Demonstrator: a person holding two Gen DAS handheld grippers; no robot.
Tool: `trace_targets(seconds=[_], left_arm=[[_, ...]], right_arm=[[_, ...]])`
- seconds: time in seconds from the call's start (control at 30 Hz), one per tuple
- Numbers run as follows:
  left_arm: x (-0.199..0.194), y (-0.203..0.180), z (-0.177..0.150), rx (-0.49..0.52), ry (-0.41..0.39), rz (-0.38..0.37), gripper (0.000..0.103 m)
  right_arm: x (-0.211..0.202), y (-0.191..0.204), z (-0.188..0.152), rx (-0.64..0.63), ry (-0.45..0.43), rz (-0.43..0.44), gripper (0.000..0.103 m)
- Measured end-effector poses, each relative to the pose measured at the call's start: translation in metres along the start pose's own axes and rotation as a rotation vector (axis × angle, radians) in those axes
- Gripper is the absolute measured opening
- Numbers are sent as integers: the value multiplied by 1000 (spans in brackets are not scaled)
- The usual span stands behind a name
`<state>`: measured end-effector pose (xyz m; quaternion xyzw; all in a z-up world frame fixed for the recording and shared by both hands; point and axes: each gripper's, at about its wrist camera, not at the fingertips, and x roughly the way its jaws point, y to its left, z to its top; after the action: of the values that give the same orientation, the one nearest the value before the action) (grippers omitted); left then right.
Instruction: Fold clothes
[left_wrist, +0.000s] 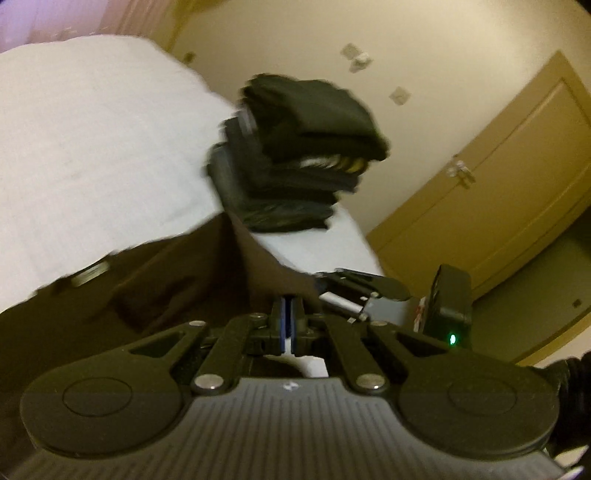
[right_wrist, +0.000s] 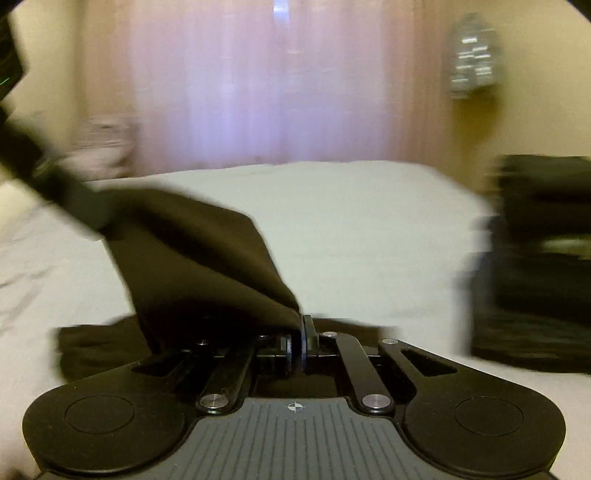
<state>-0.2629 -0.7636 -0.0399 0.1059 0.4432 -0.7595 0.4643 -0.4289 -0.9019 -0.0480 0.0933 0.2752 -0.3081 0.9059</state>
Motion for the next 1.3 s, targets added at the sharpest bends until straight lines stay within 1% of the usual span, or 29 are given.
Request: trace_targets(seconds=[0.03, 0.07, 0.1, 0.13, 0.17, 0.23, 0.27, 0.3, 0.33, 0.37, 0.4, 0.43, 0.47, 0.5, 0.53, 0.57, 0.63, 0.67, 0.7, 0.9, 0.97, 1.03, 1.07, 1.1, 1.17, 1.23, 1.3], left_arm=[[12, -9, 5, 6, -10, -17, 4], [24, -18, 10, 13, -18, -32, 17], [31, -25, 12, 26, -15, -40, 38], [35, -29, 11, 46, -15, -37, 45], [38, -32, 8, 64, -13, -31, 46], [38, -23, -6, 75, 7, 21, 46], [35, -12, -16, 62, 19, 75, 46], [30, 3, -29, 43, 39, 153, 46], [24, 18, -42, 23, 59, 235, 46], [14, 35, -58, 6, 80, 337, 46], [5, 53, -73, -11, 100, 438, 46], [-5, 70, -89, -30, 120, 537, 46], [-15, 87, -105, -52, 141, 623, 46], [-24, 102, -120, -72, 162, 704, 46], [-28, 113, -130, -81, 178, 756, 46], [-32, 123, -140, -87, 195, 804, 47], [-29, 137, -156, -69, 224, 848, 53], [-25, 142, -162, -50, 232, 865, 60], [-22, 148, -169, -35, 238, 882, 62], [-33, 184, -194, -43, 219, 953, 62], [-59, 199, -202, -117, 169, 963, 62], [-84, 216, -213, -186, 141, 979, 62], [-89, 224, -216, -209, 137, 984, 62], [-96, 231, -221, -234, 129, 984, 62], [-104, 244, -226, -273, 100, 949, 62], [-99, 255, -229, -301, 83, 895, 62], [-86, 264, -232, -328, 85, 844, 61]], right_arm=[[-7, -26, 1, 11, 2, -58, 3], [-13, -54, 2, 22, 9, -121, 3], [-18, -78, 1, 27, 14, -183, 3], [-22, -103, -1, 40, 21, -244, 3], [-23, -128, -6, 70, 36, -306, 3], [-26, -175, -16, 127, 71, -425, 3], [-22, -193, -24, 150, 106, -479, 3], [-19, -211, -33, 178, 145, -522, 3], [-16, -225, -41, 218, 196, -542, 3], [-12, -236, -50, 253, 246, -559, 4], [-8, -240, -60, 271, 287, -570, 4], [-4, -234, -69, 279, 316, -574, 5], [0, -227, -76, 285, 338, -573, 26], [2, -216, -81, 285, 347, -563, 44], [3, -206, -86, 289, 352, -547, 83], [5, -197, -91, 302, 347, -522, 86], [10, -170, -97, 313, 368, -458, 86], [13, -154, -97, 311, 381, -422, 86], [14, -141, -95, 300, 384, -388, 86], [23, -63, -83, 236, 394, -182, 86], [24, -41, -82, 188, 394, -134, 86], [25, -21, -82, 135, 396, -98, 86], [25, -12, -85, 129, 407, -87, 86], [25, -3, -88, 122, 418, -75, 86], [25, 16, -93, 108, 440, -53, 86], [26, 35, -99, 95, 462, -30, 86], [27, 51, -104, 89, 476, -17, 86]])
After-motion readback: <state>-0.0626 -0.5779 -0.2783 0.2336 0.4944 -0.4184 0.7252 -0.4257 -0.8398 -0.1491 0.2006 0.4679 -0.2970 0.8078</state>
